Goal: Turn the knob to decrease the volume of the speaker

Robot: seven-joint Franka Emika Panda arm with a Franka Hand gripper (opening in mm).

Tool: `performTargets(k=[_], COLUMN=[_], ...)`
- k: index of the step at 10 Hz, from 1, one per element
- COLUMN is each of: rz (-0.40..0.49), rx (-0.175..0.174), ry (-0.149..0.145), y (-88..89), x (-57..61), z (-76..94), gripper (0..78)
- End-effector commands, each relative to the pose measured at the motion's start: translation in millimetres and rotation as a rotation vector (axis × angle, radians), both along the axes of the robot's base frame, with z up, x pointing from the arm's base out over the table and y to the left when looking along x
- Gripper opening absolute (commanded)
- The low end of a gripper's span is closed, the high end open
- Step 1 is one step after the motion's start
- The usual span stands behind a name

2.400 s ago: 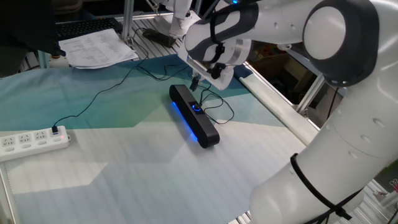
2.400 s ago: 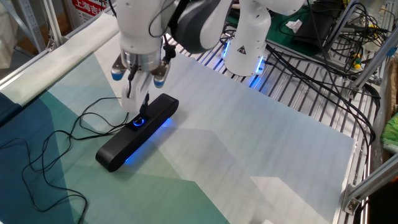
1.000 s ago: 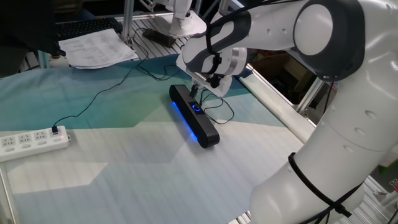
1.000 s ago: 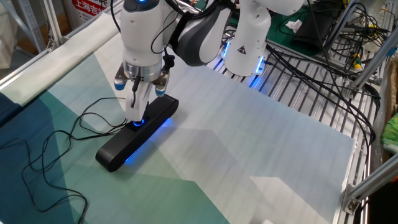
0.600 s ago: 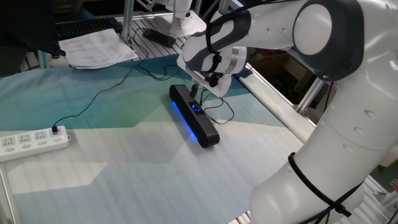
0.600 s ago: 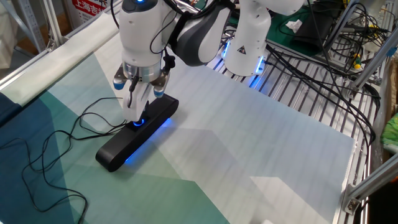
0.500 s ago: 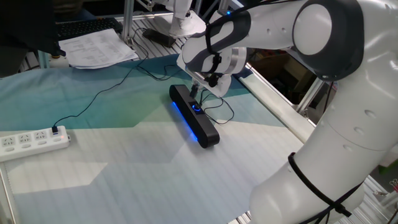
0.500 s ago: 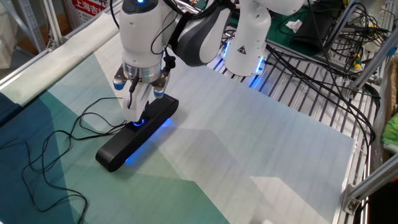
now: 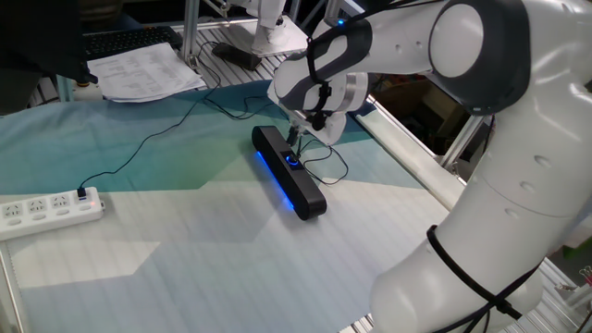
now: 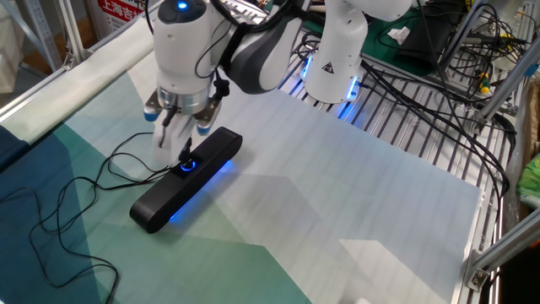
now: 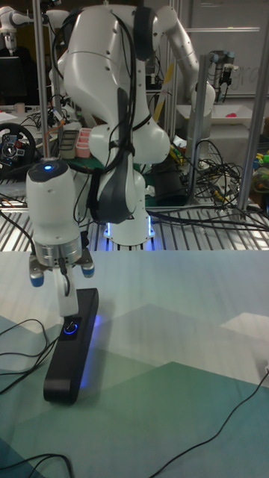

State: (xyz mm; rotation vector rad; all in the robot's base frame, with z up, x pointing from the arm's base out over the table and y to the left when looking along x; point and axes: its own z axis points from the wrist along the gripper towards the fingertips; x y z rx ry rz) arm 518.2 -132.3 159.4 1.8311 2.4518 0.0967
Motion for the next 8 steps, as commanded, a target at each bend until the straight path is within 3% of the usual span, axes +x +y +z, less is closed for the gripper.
performTargets(k=[1,8], rz=[-0.090,-0.239], rx=[0.012,0.032], ry=[-0.005,-0.007], y=[-5.1,-16.3], x=[-1.9,-10.8], z=[-2.2,-10.1], gripper=[0.0,0.0])
